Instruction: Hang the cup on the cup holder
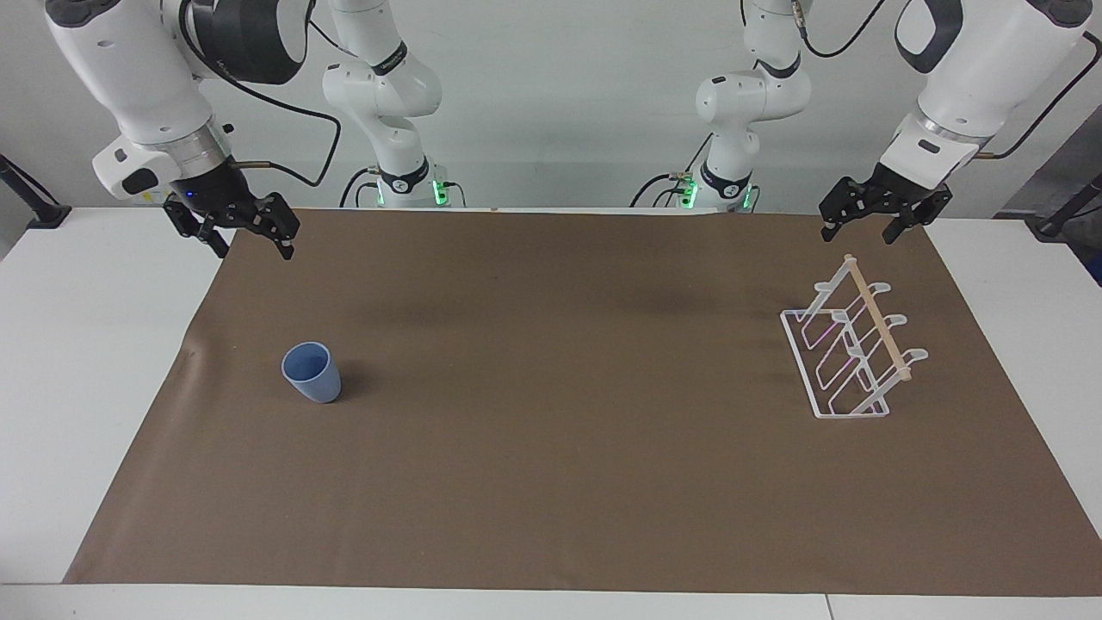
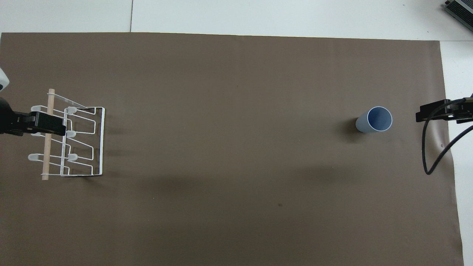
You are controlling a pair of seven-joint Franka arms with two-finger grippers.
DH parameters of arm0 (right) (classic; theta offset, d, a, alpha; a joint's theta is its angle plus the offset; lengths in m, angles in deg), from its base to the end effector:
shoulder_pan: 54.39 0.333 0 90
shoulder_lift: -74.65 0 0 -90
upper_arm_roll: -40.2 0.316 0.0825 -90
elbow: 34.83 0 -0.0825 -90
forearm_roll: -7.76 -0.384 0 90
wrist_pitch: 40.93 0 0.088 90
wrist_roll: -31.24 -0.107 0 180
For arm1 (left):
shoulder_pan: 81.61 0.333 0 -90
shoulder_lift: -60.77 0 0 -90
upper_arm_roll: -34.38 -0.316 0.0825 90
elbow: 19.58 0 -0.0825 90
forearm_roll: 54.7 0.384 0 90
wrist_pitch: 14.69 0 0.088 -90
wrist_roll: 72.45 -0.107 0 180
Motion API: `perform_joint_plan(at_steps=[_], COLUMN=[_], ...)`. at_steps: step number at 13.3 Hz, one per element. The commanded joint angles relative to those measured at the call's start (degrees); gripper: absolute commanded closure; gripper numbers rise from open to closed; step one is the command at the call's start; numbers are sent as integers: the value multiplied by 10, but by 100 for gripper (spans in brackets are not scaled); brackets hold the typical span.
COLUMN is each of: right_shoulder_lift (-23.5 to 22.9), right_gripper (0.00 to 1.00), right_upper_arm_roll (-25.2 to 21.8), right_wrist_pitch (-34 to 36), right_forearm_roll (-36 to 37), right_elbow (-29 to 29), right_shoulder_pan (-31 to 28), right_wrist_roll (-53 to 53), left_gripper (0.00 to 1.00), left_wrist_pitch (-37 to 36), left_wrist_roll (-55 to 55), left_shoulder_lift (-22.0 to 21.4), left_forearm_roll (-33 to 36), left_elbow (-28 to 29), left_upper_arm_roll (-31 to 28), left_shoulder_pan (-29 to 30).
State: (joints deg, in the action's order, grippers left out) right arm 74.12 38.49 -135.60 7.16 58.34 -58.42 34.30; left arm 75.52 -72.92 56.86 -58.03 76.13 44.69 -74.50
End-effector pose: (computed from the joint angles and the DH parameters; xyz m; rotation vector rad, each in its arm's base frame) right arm 0.5610 -0.0553 0.6003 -3.1317 0.0744 -0.0277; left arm 0.5311 -0.0391 0.6144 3.0945 -0.0966 -0.0463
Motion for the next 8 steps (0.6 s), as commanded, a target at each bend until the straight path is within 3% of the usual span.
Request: perform_joint_plan(at_steps=[1,8], right_shoulder_lift=[17,19], right_gripper=[0,0], right_upper_arm_roll=[3,4], right_wrist_pitch=[-14,-4], right_forearm_roll=[8,-2], right_elbow=[25,27], right_shoulder_pan=[-5,-5], right_wrist_roll=[14,16], left_gripper=[0,0], left_wrist_pitch=[3,5], left_wrist_roll=[-9,-9], left_shoulder_lift=[-17,-18], left_forearm_roll=[-7,-7], left_elbow=[19,20], left_upper_arm_roll=[-1,-1], left_shoulder_pan=[6,7])
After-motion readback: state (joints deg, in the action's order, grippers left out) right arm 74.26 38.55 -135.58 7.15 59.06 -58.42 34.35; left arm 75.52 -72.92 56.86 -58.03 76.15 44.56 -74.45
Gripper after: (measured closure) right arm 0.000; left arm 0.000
